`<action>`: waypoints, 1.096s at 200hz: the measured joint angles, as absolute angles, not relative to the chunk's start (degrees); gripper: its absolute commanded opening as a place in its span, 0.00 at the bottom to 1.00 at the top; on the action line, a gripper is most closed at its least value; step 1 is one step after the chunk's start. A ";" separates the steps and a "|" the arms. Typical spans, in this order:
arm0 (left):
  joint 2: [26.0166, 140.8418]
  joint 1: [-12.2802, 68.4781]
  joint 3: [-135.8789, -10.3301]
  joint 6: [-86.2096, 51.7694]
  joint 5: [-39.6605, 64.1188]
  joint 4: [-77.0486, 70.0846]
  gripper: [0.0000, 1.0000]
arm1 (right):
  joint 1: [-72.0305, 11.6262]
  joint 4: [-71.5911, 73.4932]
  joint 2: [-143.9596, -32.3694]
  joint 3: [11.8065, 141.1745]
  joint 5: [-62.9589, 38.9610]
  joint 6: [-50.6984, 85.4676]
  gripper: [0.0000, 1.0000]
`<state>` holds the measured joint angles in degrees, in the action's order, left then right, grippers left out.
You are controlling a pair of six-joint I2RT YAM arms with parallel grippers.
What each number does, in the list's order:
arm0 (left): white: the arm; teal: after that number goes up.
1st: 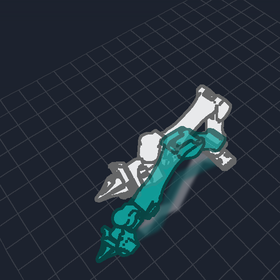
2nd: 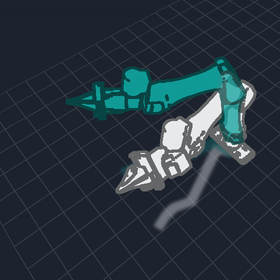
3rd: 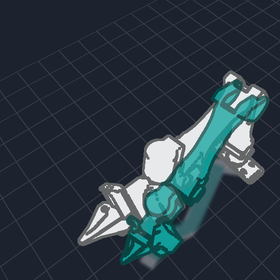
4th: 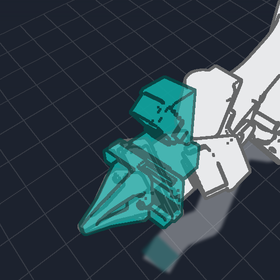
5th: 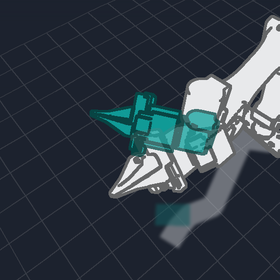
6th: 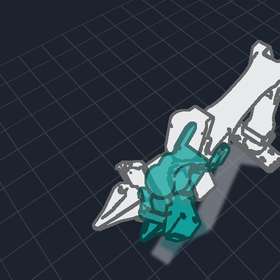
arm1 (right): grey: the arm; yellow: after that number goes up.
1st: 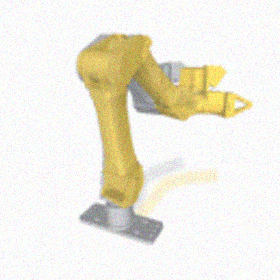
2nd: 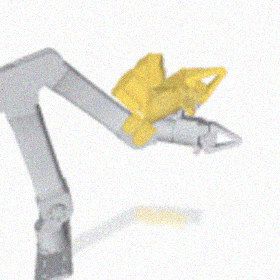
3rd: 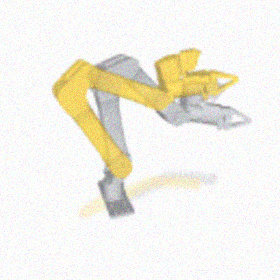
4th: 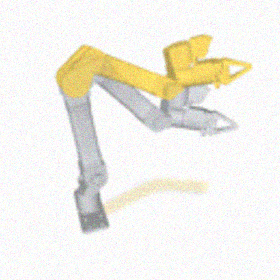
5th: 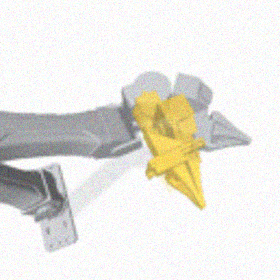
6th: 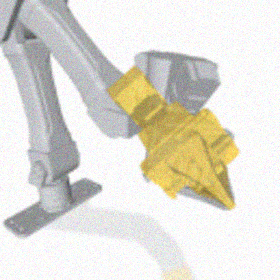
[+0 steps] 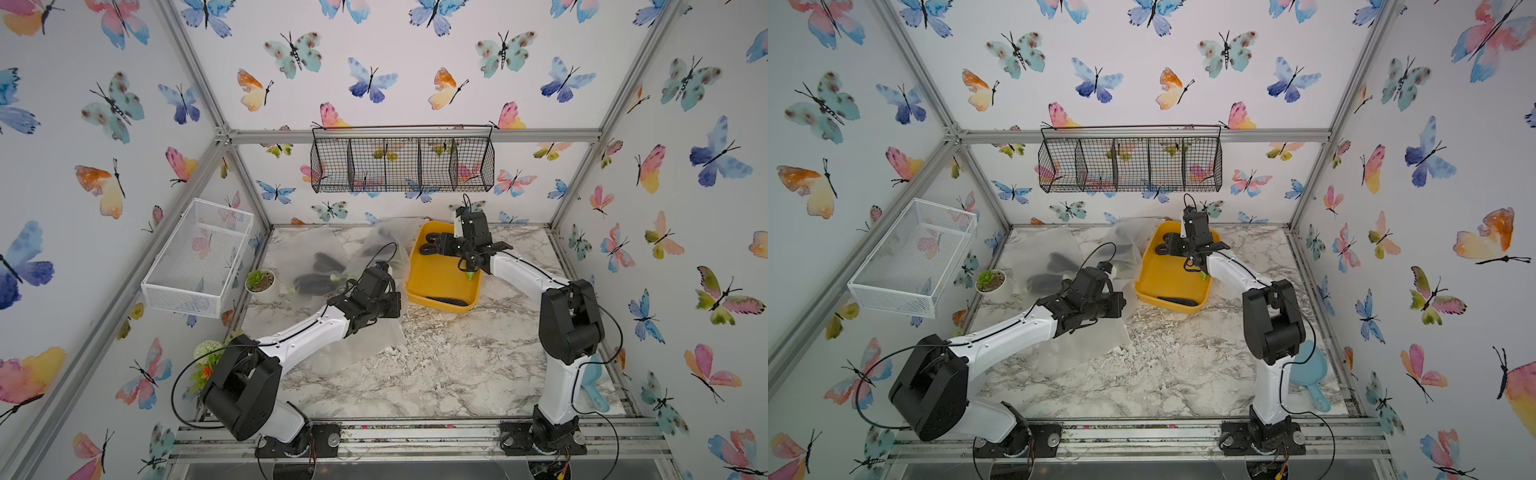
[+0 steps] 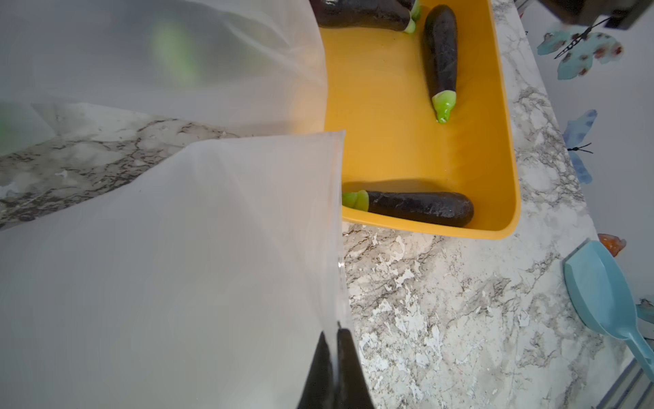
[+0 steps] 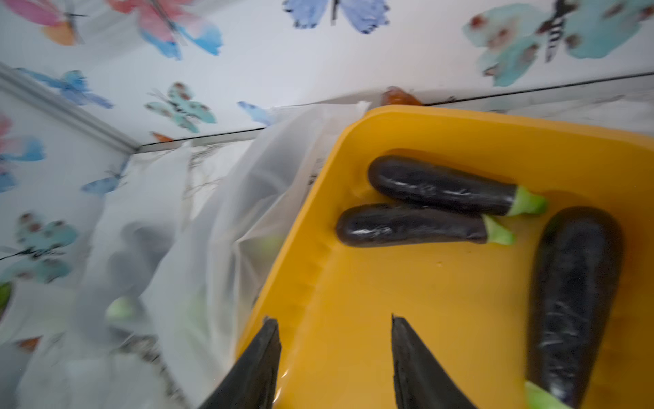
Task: Place the eggplant in a zip-top bag and seal the zipper
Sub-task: Pick up the eggplant from the basket.
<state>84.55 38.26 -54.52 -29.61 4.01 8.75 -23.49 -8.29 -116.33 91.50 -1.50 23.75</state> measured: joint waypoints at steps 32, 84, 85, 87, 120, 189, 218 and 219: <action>84.12 38.30 -53.25 -29.69 4.34 8.62 0.00 | -22.76 -13.34 -126.76 97.19 8.69 24.21 0.54; 79.35 37.82 -48.60 -29.95 4.80 9.28 0.00 | -22.46 -16.47 -128.35 94.02 17.69 25.71 0.56; 79.35 37.82 -48.60 -29.95 4.80 9.28 0.00 | -22.46 -16.43 -128.33 93.91 17.80 25.76 0.56; 79.11 37.82 -48.45 -29.98 4.82 9.28 0.00 | -22.46 -16.29 -128.22 93.76 17.98 25.82 0.56; 78.00 37.17 -46.98 -30.04 5.17 9.26 0.00 | -22.52 -16.01 -126.08 91.11 19.49 26.04 0.57; 77.93 36.80 -46.09 -30.15 5.48 9.15 0.00 | -21.71 -14.85 -120.18 91.77 22.20 25.89 0.57; 77.71 36.80 -46.11 -30.30 6.24 9.08 0.00 | -20.08 -15.22 -123.24 92.42 22.41 26.50 0.57; 77.71 36.80 -46.11 -30.30 6.26 9.08 0.00 | -20.03 -15.25 -123.33 92.42 22.41 26.52 0.57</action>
